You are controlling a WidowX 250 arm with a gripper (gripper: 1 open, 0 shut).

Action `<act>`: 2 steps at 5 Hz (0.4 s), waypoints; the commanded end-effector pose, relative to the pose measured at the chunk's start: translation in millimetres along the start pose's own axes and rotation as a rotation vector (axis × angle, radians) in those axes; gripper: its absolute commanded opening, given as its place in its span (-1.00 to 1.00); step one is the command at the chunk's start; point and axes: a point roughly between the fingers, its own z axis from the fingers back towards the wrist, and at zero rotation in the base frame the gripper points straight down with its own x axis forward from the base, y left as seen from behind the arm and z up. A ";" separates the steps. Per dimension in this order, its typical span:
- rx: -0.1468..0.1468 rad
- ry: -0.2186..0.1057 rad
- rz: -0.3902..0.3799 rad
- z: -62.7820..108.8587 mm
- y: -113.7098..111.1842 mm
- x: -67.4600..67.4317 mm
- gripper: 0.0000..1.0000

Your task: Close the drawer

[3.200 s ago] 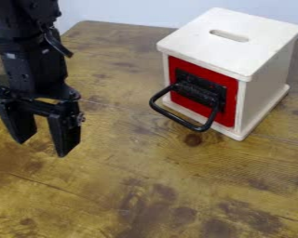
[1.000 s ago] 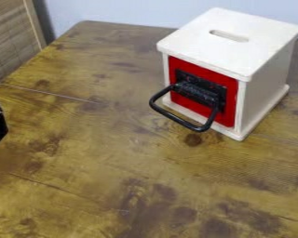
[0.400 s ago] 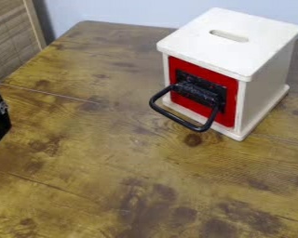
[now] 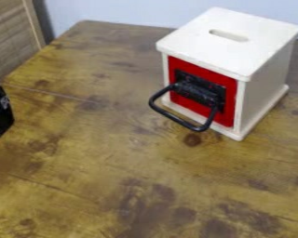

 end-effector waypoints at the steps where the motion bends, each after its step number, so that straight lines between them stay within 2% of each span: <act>1: 0.008 -0.056 -0.001 14.7 13.0 5.6 1.00; 2: 0.005 -0.056 -0.060 14.7 1.1 3.0 1.00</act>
